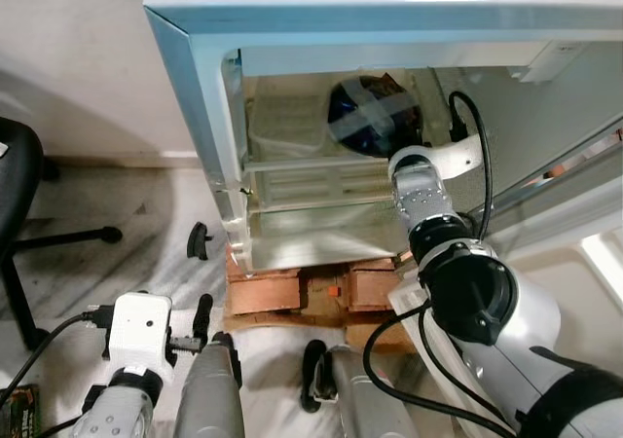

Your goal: Restocking fridge

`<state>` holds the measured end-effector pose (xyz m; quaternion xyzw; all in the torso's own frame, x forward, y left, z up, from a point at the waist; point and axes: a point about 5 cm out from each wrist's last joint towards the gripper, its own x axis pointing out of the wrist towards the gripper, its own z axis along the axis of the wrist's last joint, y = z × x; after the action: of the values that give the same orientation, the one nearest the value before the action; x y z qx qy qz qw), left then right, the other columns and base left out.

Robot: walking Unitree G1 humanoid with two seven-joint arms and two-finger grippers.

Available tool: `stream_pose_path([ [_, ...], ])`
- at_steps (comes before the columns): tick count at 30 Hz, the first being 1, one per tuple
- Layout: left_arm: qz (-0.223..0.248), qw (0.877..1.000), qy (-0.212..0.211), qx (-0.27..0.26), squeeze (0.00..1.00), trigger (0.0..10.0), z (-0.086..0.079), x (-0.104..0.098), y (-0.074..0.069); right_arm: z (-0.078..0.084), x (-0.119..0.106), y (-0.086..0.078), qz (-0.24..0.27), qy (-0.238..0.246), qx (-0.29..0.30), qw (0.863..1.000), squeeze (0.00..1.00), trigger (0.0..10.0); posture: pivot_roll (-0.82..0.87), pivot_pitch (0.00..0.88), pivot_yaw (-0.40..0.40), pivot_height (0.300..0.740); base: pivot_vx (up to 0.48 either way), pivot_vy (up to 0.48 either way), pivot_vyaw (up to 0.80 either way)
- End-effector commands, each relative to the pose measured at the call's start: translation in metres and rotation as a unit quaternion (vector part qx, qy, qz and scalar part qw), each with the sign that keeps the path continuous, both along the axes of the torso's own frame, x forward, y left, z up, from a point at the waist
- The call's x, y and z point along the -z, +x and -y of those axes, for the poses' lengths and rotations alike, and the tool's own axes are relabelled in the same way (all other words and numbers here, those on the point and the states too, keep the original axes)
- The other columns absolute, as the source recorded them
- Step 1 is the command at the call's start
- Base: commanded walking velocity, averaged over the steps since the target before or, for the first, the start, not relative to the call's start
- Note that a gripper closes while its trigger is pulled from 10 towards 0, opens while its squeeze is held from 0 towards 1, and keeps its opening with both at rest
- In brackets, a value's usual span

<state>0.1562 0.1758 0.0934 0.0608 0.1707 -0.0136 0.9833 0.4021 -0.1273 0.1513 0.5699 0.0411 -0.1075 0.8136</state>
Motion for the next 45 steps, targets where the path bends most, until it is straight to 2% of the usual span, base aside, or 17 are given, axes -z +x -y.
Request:
stream_pose_path([
  [1,-0.022,1.000,0.001,-0.005,0.00,10.0,0.001,0.008,-0.004,0.004,0.006,-0.002,-0.007,-0.015,-0.005,1.000,1.00,10.0,0.32,0.305,-0.130,0.740,0.000,0.000,0.00],
  [3,-0.020,1.000,-0.001,-0.004,0.00,10.0,0.002,0.009,-0.002,0.009,0.008,-0.003,-0.005,-0.035,-0.007,0.999,1.00,10.0,0.31,0.299,-0.132,0.740,0.000,0.000,0.00],
  [9,-0.010,1.000,-0.001,-0.003,0.00,10.0,0.002,0.010,0.008,0.038,0.006,-0.004,0.009,-0.162,-0.006,0.987,1.00,10.0,0.29,0.268,-0.128,0.740,0.000,0.000,0.00],
  [13,-0.005,1.000,-0.001,0.000,0.00,10.0,0.002,0.010,0.013,0.043,0.003,-0.005,0.044,-0.167,-0.020,0.985,1.00,10.0,0.26,0.248,-0.125,0.740,0.000,0.000,0.00],
  [14,-0.001,1.000,-0.004,0.004,0.00,10.0,0.004,0.010,0.017,0.047,0.004,-0.006,0.056,-0.215,-0.037,0.974,1.00,10.0,0.25,0.237,-0.124,0.740,0.000,0.000,0.00],
  [17,0.013,1.000,-0.007,0.014,0.00,10.0,0.010,0.009,0.025,0.054,0.011,-0.012,0.077,-0.278,-0.076,0.954,1.00,10.0,0.23,0.222,-0.120,0.740,0.000,0.000,0.00],
  [22,0.026,0.999,-0.008,0.022,0.00,10.0,0.013,0.008,0.037,0.056,0.026,-0.021,0.073,-0.315,-0.113,0.940,1.00,10.0,0.18,0.183,-0.107,0.740,0.000,0.000,0.00],
  [24,0.033,0.999,-0.007,0.030,0.00,10.0,0.013,0.007,0.043,0.046,0.033,-0.026,0.099,-0.328,-0.158,0.926,1.00,10.0,0.17,0.168,-0.096,0.740,0.000,0.000,0.00],
  [31,0.033,0.999,-0.007,0.030,0.00,10.0,0.013,0.007,0.043,0.046,0.033,-0.026,0.099,-0.328,-0.158,0.926,1.00,10.0,0.17,0.168,-0.096,0.740,0.000,0.000,0.00],
  [32,0.034,0.999,-0.007,0.030,0.00,10.0,0.013,0.008,0.044,0.042,0.035,-0.029,0.110,-0.334,-0.175,0.920,1.00,10.0,0.16,0.160,-0.090,0.740,0.000,0.000,0.00],
  [33,0.039,0.999,-0.007,0.037,0.00,10.0,0.014,0.008,0.050,0.040,0.041,-0.040,0.133,-0.376,-0.196,0.896,1.00,10.0,0.13,0.119,-0.067,0.740,0.000,0.000,0.00],
  [34,0.047,0.998,-0.005,0.043,0.00,10.0,0.014,0.007,0.058,0.035,0.049,-0.060,0.164,-0.431,-0.228,0.858,1.00,10.0,0.12,0.114,-0.064,0.740,0.000,0.000,0.00],
  [36,0.049,0.998,-0.005,0.044,0.00,10.0,0.014,0.007,0.059,0.034,0.050,-0.066,0.171,-0.442,-0.235,0.849,1.00,10.0,0.12,0.114,-0.064,0.740,0.000,0.000,0.00],
  [38,0.052,0.998,0.000,0.038,0.00,10.0,0.012,0.007,0.060,0.032,0.052,-0.076,0.178,-0.454,-0.255,0.835,0.95,10.0,0.12,0.111,-0.062,0.740,0.000,0.000,0.00],
  [39,0.052,0.998,0.001,0.035,0.00,10.0,0.011,0.007,0.060,0.031,0.053,-0.082,0.186,-0.462,-0.268,0.825,0.00,10.0,0.12,0.109,-0.059,0.740,0.000,0.000,0.00],
  [42,0.052,0.998,0.003,0.034,0.00,10.0,0.008,0.009,0.060,0.027,0.054,-0.099,0.201,-0.480,-0.290,0.803,0.00,10.0,0.10,0.105,-0.053,0.740,0.000,0.000,0.00],
  [45,0.057,0.998,0.004,0.039,0.00,10.0,0.009,0.009,0.064,0.029,0.052,-0.115,0.195,-0.503,-0.281,0.793,0.00,10.0,0.09,0.103,-0.048,0.740,0.000,0.000,0.00],
])
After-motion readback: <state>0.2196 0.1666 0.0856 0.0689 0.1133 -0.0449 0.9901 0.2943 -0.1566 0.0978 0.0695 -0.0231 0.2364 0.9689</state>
